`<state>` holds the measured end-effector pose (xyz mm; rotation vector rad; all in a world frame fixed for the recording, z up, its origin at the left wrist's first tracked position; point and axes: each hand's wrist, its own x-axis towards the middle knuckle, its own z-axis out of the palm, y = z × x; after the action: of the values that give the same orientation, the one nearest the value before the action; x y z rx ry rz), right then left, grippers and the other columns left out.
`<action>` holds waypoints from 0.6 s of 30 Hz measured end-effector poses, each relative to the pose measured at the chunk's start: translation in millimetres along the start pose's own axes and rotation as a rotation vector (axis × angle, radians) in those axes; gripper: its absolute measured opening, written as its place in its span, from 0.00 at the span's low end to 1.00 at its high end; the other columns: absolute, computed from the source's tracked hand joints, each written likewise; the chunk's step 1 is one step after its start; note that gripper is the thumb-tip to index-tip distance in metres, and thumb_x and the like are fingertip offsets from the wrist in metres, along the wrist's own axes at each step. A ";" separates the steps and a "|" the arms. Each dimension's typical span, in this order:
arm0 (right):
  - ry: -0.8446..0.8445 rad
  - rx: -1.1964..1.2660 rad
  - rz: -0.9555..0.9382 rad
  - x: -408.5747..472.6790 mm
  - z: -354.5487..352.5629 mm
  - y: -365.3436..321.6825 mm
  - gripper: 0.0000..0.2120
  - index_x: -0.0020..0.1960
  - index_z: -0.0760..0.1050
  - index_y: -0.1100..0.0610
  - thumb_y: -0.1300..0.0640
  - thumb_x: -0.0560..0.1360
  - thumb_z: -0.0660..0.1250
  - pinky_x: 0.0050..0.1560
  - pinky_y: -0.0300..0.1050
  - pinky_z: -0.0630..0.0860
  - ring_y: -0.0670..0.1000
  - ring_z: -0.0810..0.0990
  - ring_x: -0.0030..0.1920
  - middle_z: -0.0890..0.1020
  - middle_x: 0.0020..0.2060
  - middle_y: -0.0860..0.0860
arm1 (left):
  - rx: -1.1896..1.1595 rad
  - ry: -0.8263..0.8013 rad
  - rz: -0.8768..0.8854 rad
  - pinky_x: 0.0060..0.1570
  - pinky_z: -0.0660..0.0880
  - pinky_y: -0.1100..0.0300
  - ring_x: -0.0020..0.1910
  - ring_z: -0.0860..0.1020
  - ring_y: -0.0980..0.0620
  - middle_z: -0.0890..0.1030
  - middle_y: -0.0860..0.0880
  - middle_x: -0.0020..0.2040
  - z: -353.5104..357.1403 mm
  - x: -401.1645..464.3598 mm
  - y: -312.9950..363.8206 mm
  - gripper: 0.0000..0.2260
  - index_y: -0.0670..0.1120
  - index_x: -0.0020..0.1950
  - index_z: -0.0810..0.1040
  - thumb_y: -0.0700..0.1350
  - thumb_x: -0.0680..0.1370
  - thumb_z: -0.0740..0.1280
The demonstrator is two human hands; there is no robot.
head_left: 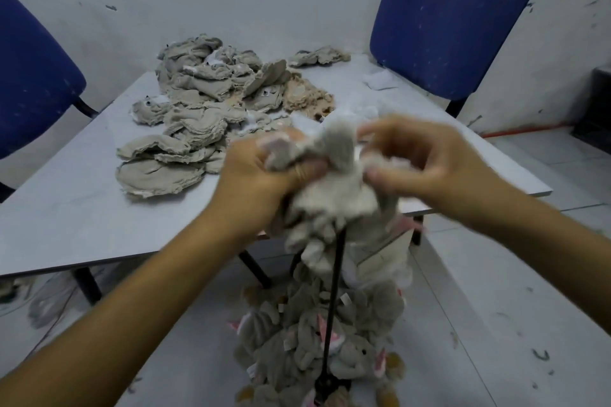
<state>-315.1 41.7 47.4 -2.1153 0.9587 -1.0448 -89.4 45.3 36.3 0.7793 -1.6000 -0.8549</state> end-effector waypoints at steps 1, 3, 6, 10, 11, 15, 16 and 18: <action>0.139 -0.024 -0.043 12.8 -4.9 -2.5 0.16 0.62 0.76 0.44 0.52 0.75 0.72 0.51 0.41 0.81 0.46 0.83 0.49 0.83 0.47 0.45 | -0.028 0.089 -0.024 0.36 0.78 0.65 0.35 0.82 0.57 0.84 0.55 0.35 -4.7 12.9 3.1 0.04 0.47 0.40 0.82 0.40 0.69 0.75; 0.289 -0.094 -0.039 36.0 -2.0 3.7 0.16 0.64 0.73 0.43 0.51 0.77 0.70 0.49 0.33 0.77 0.41 0.81 0.52 0.82 0.49 0.41 | 0.035 0.183 -0.156 0.43 0.81 0.57 0.43 0.84 0.53 0.85 0.52 0.42 -16.0 34.6 -1.2 0.07 0.46 0.48 0.82 0.40 0.71 0.75; 0.225 -0.263 0.186 49.7 14.0 40.2 0.14 0.65 0.73 0.46 0.56 0.81 0.64 0.48 0.33 0.71 0.44 0.78 0.55 0.78 0.55 0.45 | 0.631 0.104 -0.354 0.55 0.76 0.52 0.55 0.77 0.48 0.78 0.47 0.59 -24.2 44.4 -33.9 0.20 0.50 0.63 0.76 0.39 0.73 0.74; 0.072 -0.827 0.427 37.4 17.6 84.0 0.21 0.69 0.71 0.47 0.62 0.78 0.65 0.61 0.51 0.70 0.57 0.65 0.67 0.68 0.68 0.55 | 0.941 -0.153 -0.051 0.57 0.68 0.58 0.60 0.71 0.48 0.75 0.47 0.58 -16.3 40.3 -64.4 0.13 0.49 0.62 0.79 0.41 0.77 0.70; 0.085 -0.890 0.419 35.5 16.5 87.8 0.23 0.70 0.70 0.47 0.62 0.77 0.66 0.61 0.53 0.70 0.58 0.64 0.68 0.68 0.69 0.55 | 0.922 -0.228 -0.034 0.54 0.70 0.59 0.57 0.75 0.49 0.77 0.49 0.55 -13.2 42.9 -65.9 0.10 0.49 0.59 0.81 0.43 0.78 0.69; 0.130 -1.026 0.449 33.3 8.8 98.9 0.26 0.72 0.65 0.44 0.56 0.77 0.67 0.59 0.57 0.69 0.59 0.64 0.67 0.67 0.69 0.55 | 0.981 -0.403 -0.095 0.49 0.74 0.56 0.48 0.76 0.52 0.77 0.52 0.48 -0.7 54.5 -68.0 0.08 0.50 0.54 0.81 0.51 0.79 0.67; 0.131 -1.037 0.503 33.7 5.9 99.6 0.26 0.73 0.63 0.44 0.54 0.78 0.66 0.59 0.58 0.69 0.60 0.64 0.67 0.67 0.69 0.56 | 0.961 -0.412 -0.124 0.47 0.72 0.59 0.47 0.75 0.53 0.75 0.53 0.47 0.0 57.2 -67.7 0.08 0.51 0.54 0.80 0.51 0.78 0.68; 0.109 -0.984 0.593 34.1 0.1 101.2 0.25 0.74 0.60 0.44 0.50 0.80 0.64 0.58 0.59 0.70 0.61 0.66 0.66 0.68 0.67 0.57 | 0.915 -0.462 -0.192 0.45 0.68 0.63 0.47 0.74 0.56 0.71 0.55 0.48 -0.4 61.7 -67.0 0.10 0.52 0.57 0.78 0.49 0.76 0.70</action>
<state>-334.8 -43.2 -14.2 -2.1845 2.3151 -0.3856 -96.7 -41.7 10.5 1.4608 -2.3987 -0.4041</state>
